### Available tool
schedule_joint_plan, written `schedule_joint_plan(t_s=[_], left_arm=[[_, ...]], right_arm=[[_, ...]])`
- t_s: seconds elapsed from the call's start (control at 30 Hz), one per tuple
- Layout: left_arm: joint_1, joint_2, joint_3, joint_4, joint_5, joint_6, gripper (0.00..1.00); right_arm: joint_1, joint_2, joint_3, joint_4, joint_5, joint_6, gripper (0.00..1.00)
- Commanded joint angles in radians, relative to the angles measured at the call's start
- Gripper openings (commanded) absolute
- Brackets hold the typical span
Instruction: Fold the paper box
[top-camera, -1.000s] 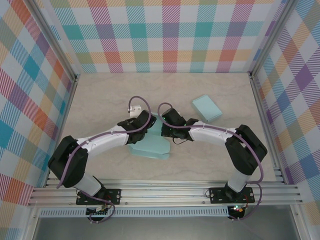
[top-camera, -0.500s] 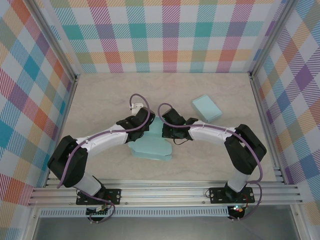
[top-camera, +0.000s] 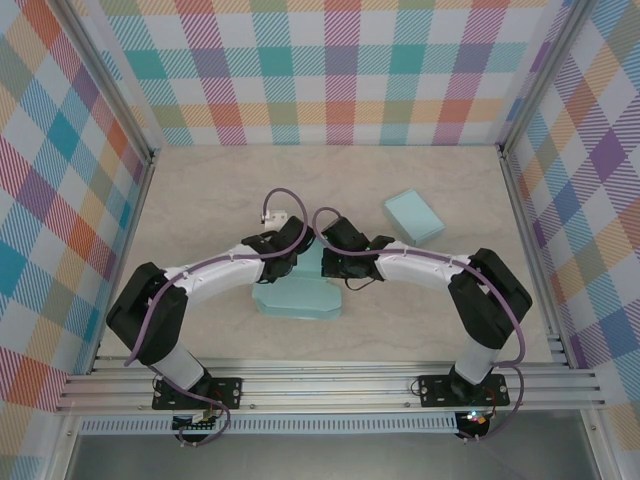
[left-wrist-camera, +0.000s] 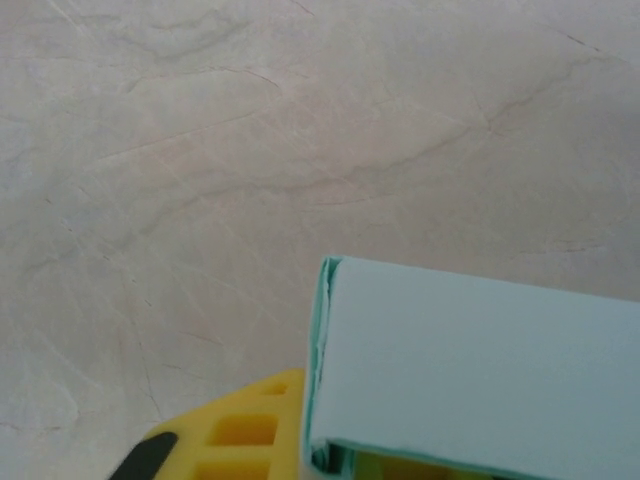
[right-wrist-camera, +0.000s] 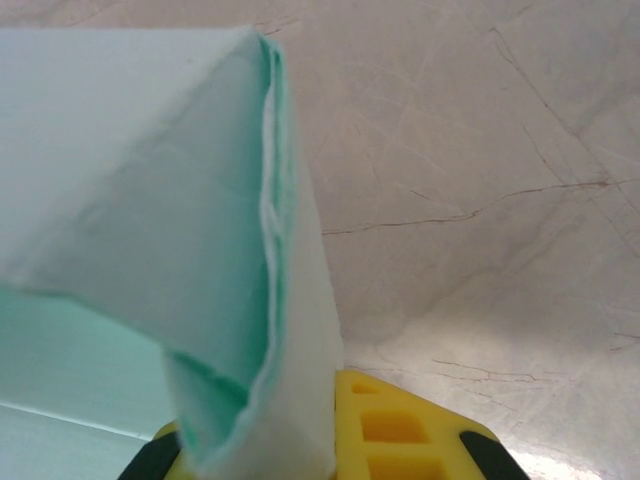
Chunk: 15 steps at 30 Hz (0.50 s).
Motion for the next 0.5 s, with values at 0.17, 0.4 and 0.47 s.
schedule_joint_plan(t_s=[0.17,0.4,0.47], left_arm=[[0.028,-0.204,-0.023,0.041,0.345,0.012,0.74],[0.029,-0.403,-0.07,-0.038,0.43,0.008,0.86],[0.033,-0.456,-0.095,-0.05,0.389,0.004,0.91]], right_arm=[[-0.012,-0.014,0.053,-0.295,0.01,-0.046,0.0],[-0.026,0.029,0.14,-0.56,-0.067,-0.176,0.0],[-0.037,0.059,0.166,-0.642,-0.06,-0.216,0.0]])
